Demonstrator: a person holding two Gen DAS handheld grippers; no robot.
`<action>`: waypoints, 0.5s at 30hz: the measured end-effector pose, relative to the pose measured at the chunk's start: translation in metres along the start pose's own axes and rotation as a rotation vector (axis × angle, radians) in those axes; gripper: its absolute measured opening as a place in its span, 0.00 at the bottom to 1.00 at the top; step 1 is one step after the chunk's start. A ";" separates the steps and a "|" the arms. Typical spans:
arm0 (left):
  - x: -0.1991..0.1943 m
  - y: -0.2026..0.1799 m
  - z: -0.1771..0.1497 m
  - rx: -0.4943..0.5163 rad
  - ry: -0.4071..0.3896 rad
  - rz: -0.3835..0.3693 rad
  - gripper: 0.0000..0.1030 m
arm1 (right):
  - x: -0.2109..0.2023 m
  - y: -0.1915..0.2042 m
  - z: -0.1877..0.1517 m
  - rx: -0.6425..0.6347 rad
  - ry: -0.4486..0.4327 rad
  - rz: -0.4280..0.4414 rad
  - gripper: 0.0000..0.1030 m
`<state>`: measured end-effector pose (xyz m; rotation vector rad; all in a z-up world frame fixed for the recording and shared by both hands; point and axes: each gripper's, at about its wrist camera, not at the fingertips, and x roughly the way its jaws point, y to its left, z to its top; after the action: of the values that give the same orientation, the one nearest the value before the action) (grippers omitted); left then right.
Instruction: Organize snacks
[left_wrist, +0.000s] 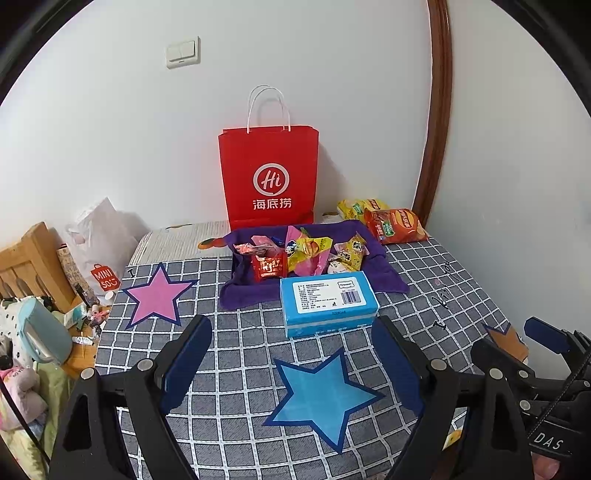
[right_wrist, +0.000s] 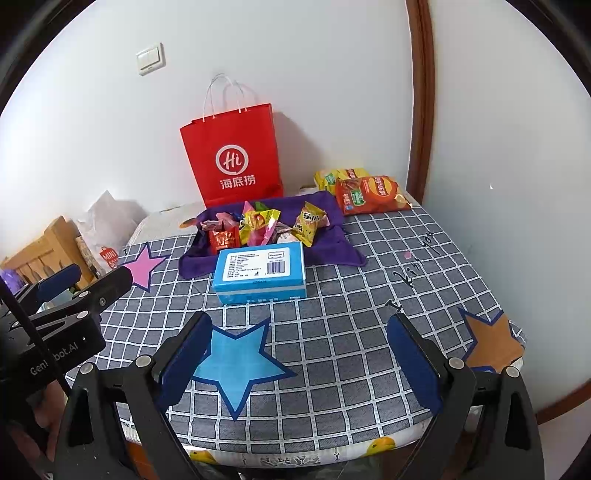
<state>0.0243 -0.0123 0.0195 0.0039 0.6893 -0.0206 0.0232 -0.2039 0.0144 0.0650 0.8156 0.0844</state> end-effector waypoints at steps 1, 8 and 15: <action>0.000 0.000 0.000 -0.001 0.000 0.001 0.85 | 0.000 0.000 0.000 0.001 0.000 -0.001 0.92; 0.000 -0.001 0.000 -0.002 -0.002 0.001 0.85 | -0.002 -0.001 0.001 0.002 -0.005 0.000 0.92; -0.001 -0.001 0.000 0.000 -0.004 -0.001 0.85 | -0.003 -0.001 0.001 0.003 -0.010 0.001 0.92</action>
<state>0.0240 -0.0129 0.0201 0.0038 0.6851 -0.0215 0.0224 -0.2054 0.0171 0.0686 0.8059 0.0839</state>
